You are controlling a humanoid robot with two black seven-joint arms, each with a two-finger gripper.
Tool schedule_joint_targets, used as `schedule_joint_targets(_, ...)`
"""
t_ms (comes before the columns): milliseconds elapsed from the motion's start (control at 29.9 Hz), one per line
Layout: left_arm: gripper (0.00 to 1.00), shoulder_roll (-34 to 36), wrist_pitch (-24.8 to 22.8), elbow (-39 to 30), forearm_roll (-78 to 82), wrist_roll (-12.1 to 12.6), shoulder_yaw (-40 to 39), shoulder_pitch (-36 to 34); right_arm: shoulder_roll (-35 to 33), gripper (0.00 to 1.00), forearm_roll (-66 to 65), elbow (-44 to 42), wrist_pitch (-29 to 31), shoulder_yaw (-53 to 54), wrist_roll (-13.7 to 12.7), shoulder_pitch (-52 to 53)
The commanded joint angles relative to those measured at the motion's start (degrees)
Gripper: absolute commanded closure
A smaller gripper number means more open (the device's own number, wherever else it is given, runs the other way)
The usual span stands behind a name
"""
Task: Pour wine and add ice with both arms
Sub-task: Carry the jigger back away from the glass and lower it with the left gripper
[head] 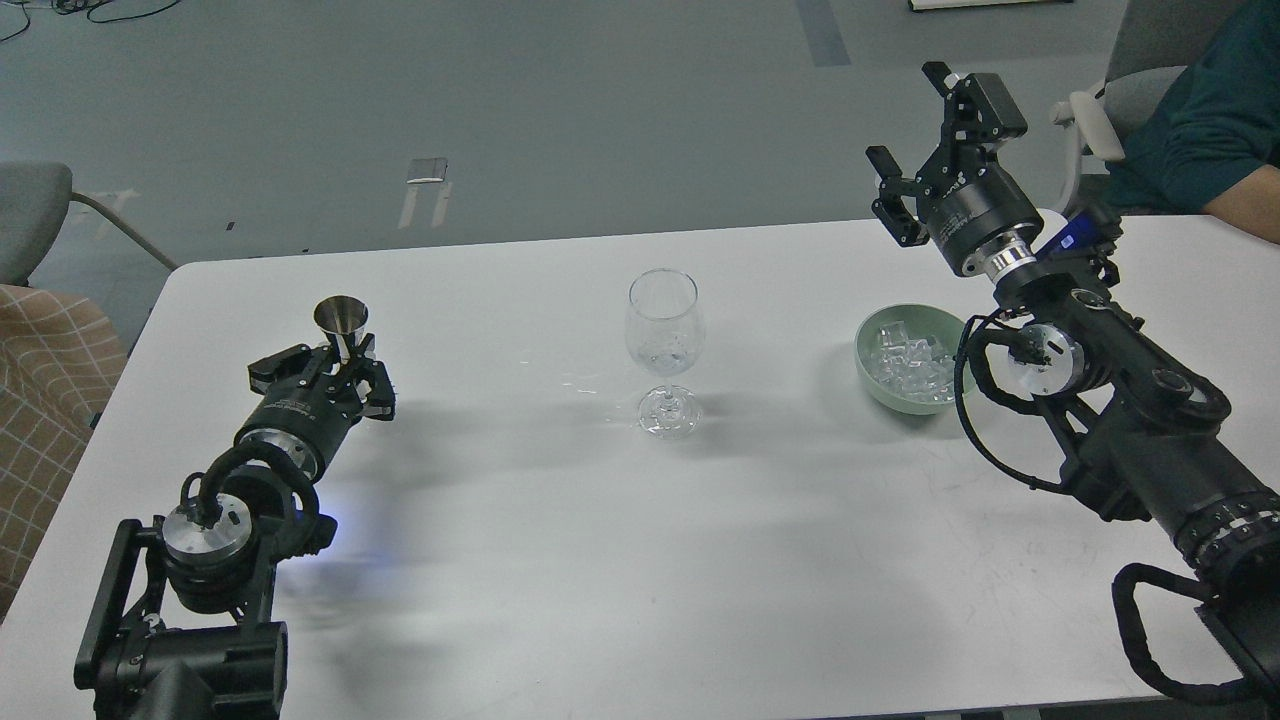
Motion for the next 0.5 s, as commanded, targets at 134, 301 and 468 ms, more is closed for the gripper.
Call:
schedule_joint_targets(134, 0.64, 0.0, 0.2, 1.0, 0.0, 0.0, -0.1, 0.0, 0.0, 0.0, 0.0, 0.0, -0.1, 0.0, 0.0, 0.0)
schedule_joint_targets(301, 0.62, 0.0, 0.3, 1.0, 0.0, 0.0, -0.1, -0.1, 0.0, 0.0, 0.0, 0.1, -0.1, 0.0, -0.1, 0.0)
schedule_joint_targets(468, 0.61, 0.0, 0.5, 1.0, 0.2, 0.0, -0.1, -0.1, 0.0, 0.0, 0.0, 0.0, -0.1, -0.1, -0.1, -0.1)
